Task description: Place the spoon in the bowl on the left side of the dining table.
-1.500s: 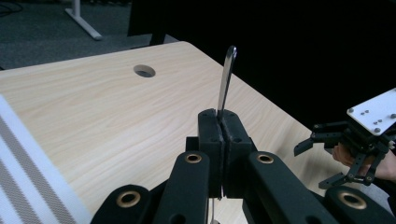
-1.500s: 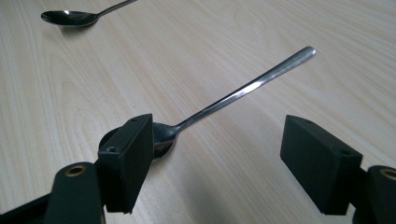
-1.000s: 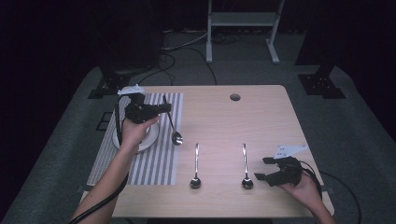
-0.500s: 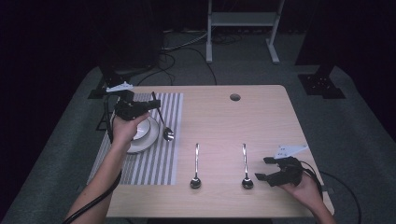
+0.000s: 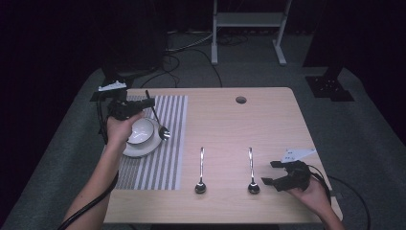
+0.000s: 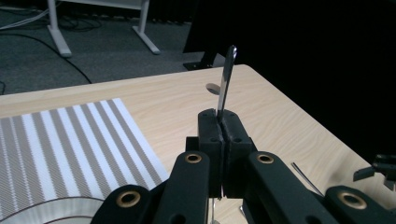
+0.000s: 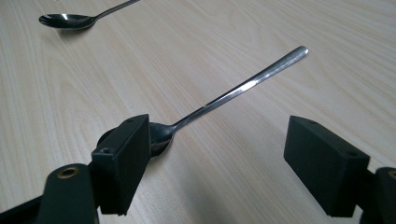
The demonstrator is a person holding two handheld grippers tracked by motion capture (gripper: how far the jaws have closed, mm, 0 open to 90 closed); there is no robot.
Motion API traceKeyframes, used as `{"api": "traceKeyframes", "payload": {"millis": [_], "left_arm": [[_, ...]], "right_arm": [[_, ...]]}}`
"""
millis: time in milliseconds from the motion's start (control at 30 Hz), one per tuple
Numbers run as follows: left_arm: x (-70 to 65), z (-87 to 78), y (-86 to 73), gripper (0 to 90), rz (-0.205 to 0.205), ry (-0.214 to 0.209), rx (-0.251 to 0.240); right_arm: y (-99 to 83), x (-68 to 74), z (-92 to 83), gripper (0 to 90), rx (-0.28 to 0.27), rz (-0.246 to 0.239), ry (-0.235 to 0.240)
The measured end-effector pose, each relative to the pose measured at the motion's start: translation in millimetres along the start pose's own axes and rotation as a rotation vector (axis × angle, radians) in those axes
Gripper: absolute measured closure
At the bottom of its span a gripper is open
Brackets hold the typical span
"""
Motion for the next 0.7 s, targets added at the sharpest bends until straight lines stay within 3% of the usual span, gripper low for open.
{"api": "traceKeyframes", "payload": {"millis": [700], "left_arm": [[33.4,-25.0,1.0,89.1,-0.055,0.092,-0.053]], "right_arm": [[0.5,-3.1,-1.9,18.7,-0.006,0.013,-0.013]]}}
Point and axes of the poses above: each handheld gripper's, and its own axes: z roughly forward along the jaws, y roughly out of its top, x roughly to its left, the point moved 7 cm from there along z, roughly forward along the jaws, and after that the axes turned 8 degrees about -y, right-handed, at the moved point
